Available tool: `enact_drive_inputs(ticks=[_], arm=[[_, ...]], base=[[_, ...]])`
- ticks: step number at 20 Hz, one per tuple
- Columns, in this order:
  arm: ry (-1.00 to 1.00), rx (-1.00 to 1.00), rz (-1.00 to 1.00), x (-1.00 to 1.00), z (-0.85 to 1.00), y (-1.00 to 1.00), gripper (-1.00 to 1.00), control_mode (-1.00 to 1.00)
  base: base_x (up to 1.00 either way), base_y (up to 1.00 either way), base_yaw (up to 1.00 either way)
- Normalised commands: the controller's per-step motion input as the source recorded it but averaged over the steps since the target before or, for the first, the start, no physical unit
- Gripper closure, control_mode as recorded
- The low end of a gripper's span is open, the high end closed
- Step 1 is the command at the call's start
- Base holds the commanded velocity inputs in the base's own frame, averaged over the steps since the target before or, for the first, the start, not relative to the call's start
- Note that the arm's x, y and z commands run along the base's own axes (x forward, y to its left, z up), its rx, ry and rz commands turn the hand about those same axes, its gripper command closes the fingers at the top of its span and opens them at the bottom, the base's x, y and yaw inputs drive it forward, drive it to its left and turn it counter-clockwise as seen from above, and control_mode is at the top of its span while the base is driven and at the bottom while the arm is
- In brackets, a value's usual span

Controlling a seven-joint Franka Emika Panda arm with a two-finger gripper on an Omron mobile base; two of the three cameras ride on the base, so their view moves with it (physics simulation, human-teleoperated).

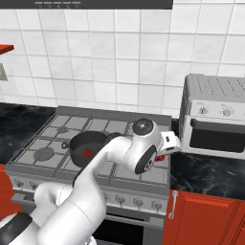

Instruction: Put the bell pepper and bell pepper in the pot. Retrieve the spatula and lightly stir the vegetables in the pot.

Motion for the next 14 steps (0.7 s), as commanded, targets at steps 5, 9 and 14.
enact_drive_inputs(ticks=[5, 9, 14], arm=[[0.05, 0.00, 0.00, 0.01, 0.39, 0.78, 1.00, -1.00], [0.10, 0.00, 0.00, 0.01, 0.47, 0.75, 1.00, -1.00], [-0.01, 0.07, 0.00, 0.00, 0.39, 0.76, 1.00, -1.00]], base=[[0.00, 0.00, 0.00], [0.00, 0.00, 0.00], [0.00, 0.00, 0.00]])
